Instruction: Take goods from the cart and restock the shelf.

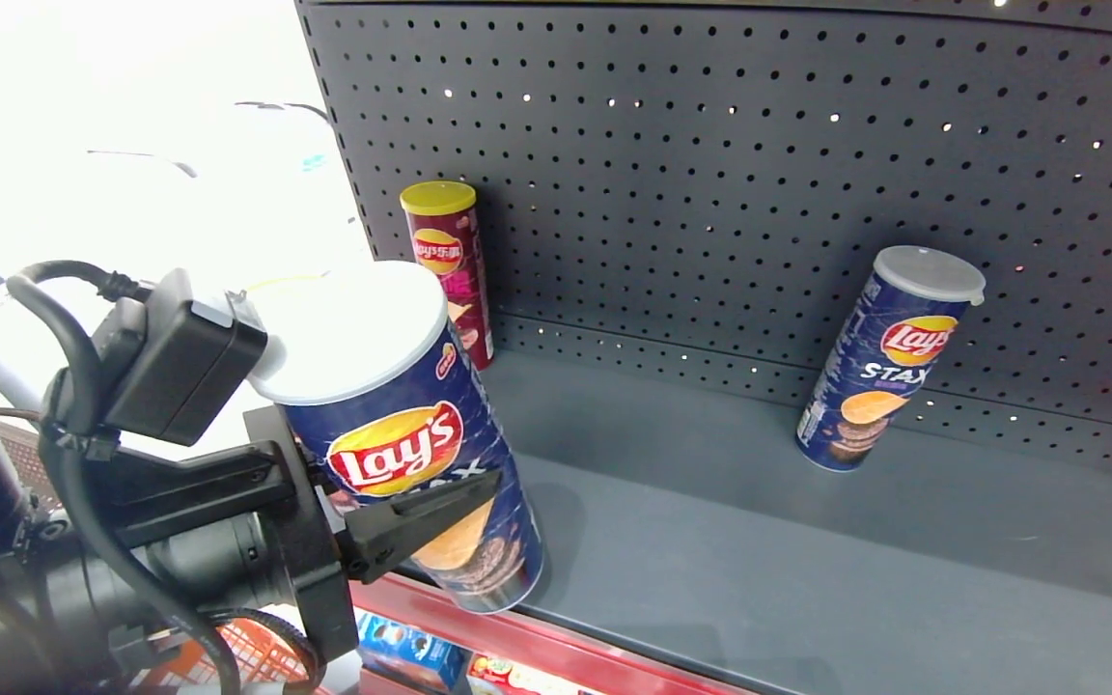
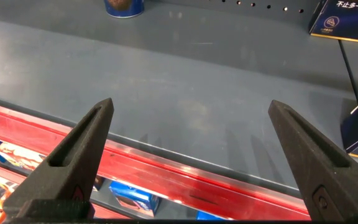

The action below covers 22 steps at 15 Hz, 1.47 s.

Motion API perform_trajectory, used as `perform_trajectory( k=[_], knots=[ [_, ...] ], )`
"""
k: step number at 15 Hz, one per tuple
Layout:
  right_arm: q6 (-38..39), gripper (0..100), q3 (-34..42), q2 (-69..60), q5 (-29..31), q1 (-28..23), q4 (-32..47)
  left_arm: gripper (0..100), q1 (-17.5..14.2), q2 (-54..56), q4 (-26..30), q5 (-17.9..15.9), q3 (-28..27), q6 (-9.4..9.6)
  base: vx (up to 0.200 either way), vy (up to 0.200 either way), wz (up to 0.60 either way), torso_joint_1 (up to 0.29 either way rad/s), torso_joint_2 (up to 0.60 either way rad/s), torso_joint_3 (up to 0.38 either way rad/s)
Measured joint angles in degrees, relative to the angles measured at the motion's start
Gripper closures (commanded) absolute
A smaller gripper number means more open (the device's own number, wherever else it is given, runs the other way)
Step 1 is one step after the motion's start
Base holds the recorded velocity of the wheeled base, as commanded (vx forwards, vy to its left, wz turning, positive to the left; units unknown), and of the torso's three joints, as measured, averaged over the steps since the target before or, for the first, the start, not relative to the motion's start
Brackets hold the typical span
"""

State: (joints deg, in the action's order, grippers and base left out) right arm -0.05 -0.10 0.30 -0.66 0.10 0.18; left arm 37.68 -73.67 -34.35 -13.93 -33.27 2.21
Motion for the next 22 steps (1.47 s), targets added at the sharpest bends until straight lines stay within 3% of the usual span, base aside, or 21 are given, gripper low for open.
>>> perform_trajectory(
  k=[11,20,22],
  knots=[
    [0.0,0,0.0,0.0,0.0,-0.1,0.0,100,1.3,-0.5,-0.2,-0.9,-0.3,0.0,0.0,0.0,0.0,0.0,0.0,0.0],
    [0.0,0,0.0,0.0,0.0,0.0,0.0,100,1.3,-0.6,-0.2,-1.0,0.1,0.0,0.0,0.0,-0.6,0.002,0.0,0.001],
    [0.0,0,0.0,0.0,0.0,-0.1,0.0,100,1.3,-0.6,-0.2,-0.9,0.2,0.0,0.0,0.0,0.0,0.0,0.0,0.0]
  ],
)
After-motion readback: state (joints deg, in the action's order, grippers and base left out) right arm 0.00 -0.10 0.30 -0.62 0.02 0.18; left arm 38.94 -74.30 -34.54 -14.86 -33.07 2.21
